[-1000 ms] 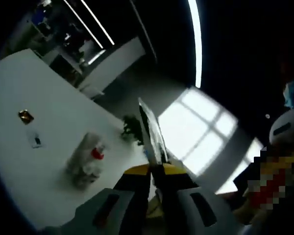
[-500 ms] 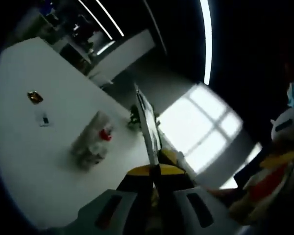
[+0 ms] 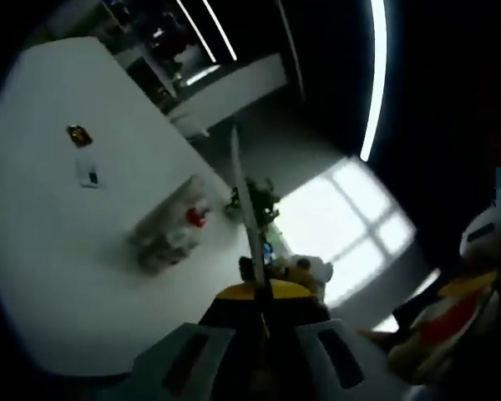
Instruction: Arrange the skincare products in the storage area until every visible bottle or jar stands upright without overlapping.
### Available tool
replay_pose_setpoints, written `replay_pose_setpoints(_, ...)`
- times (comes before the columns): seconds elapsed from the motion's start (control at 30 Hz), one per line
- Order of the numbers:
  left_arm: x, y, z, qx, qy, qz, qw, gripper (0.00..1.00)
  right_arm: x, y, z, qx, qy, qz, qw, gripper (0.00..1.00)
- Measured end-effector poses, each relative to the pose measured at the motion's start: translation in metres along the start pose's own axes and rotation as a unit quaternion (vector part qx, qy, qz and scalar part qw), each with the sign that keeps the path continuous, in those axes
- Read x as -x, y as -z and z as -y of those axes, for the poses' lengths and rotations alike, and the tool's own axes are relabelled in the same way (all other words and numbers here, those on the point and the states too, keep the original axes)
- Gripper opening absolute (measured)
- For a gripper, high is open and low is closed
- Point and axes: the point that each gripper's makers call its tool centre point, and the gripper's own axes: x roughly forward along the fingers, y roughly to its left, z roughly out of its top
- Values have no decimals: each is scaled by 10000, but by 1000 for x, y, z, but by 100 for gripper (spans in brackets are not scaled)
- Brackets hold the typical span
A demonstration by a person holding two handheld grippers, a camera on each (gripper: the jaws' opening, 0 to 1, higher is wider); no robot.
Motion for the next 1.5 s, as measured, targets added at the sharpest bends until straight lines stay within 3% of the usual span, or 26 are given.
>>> replay_pose_setpoints(0.1, -2, 2, -6, 29, -46, -73, 10000, 4, -1, 7, 5, 272, 123, -223, 9993, 51)
replay_pose_setpoints(0.27, -4, 3, -13, 88, -107, -123, 9998, 4, -3, 10, 11, 352, 223, -312, 9986, 70)
replay_pose_setpoints(0.37, -4, 3, -17, 100, -176, -156, 9997, 4, -2, 13, 17, 451, 304, -412, 9977, 77)
replay_pose_setpoints(0.8, -4, 2, -54, 281, -462, -263, 9982, 4, 8, 25, 37, 650, 675, -712, 9930, 93)
replay_pose_setpoints(1.2, -9, 4, -81, 420, -729, -361, 9958, 3, 20, 28, 51, 662, 941, -722, 9907, 99)
replay_pose_setpoints(1.5, -14, 8, -110, 413, -1009, -602, 9922, 3, 29, 29, 60, 597, 1127, -691, 9894, 100)
